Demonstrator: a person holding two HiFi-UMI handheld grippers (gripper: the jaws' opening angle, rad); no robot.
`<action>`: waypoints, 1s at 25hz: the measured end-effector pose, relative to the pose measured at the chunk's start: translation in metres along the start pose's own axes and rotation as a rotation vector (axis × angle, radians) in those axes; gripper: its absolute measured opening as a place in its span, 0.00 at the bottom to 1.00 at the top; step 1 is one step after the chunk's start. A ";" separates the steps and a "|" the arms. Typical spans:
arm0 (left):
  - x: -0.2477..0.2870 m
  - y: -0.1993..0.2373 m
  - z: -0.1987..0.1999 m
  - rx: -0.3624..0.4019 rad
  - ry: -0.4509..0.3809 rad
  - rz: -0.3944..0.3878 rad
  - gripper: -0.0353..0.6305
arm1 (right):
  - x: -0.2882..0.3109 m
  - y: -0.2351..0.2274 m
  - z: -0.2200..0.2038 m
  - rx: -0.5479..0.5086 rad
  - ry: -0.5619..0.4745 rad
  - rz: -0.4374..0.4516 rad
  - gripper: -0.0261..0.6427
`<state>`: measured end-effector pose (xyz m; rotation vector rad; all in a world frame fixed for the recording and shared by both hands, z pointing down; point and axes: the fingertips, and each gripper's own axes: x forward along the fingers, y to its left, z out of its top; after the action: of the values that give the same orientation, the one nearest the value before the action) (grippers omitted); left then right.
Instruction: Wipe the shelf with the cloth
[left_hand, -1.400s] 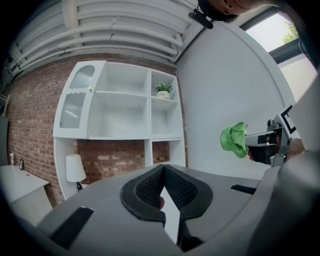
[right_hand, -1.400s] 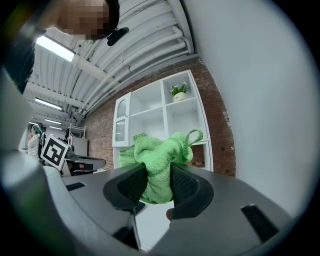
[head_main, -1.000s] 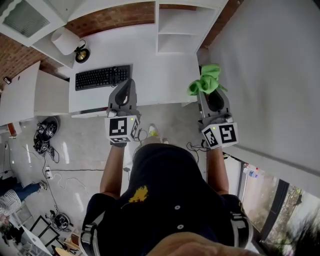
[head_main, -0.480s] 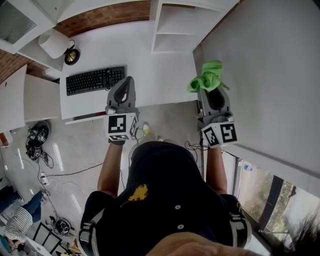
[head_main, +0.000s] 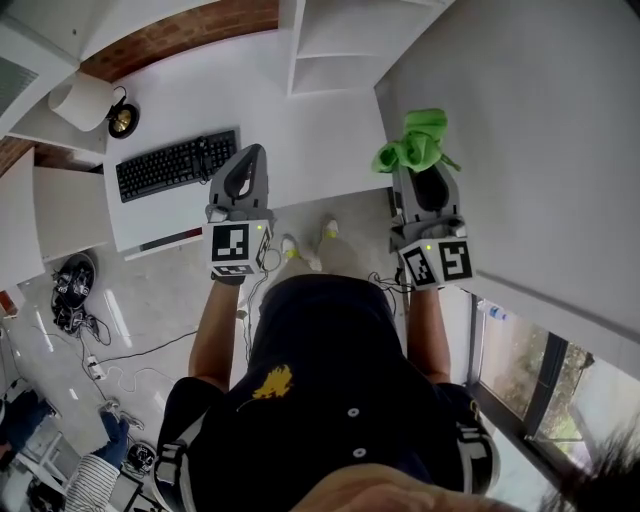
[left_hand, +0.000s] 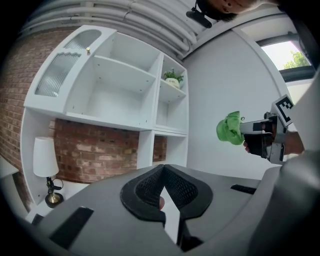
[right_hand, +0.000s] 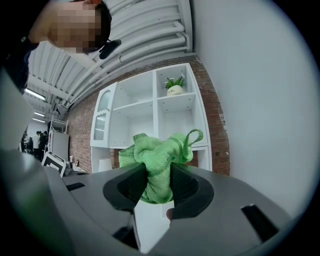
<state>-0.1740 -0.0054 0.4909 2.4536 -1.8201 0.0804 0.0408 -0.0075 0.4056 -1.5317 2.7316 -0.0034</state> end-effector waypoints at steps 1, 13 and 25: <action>0.006 0.000 0.002 0.002 0.003 -0.006 0.08 | 0.005 -0.004 0.002 0.001 -0.001 -0.003 0.23; 0.066 -0.005 0.020 0.049 -0.017 0.039 0.08 | 0.059 -0.051 0.003 0.012 -0.052 0.071 0.23; 0.141 -0.018 0.065 0.106 -0.026 0.159 0.08 | 0.143 -0.111 0.026 0.050 -0.106 0.251 0.23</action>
<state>-0.1164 -0.1415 0.4385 2.3827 -2.0713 0.1608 0.0617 -0.1871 0.3797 -1.1337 2.7934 0.0104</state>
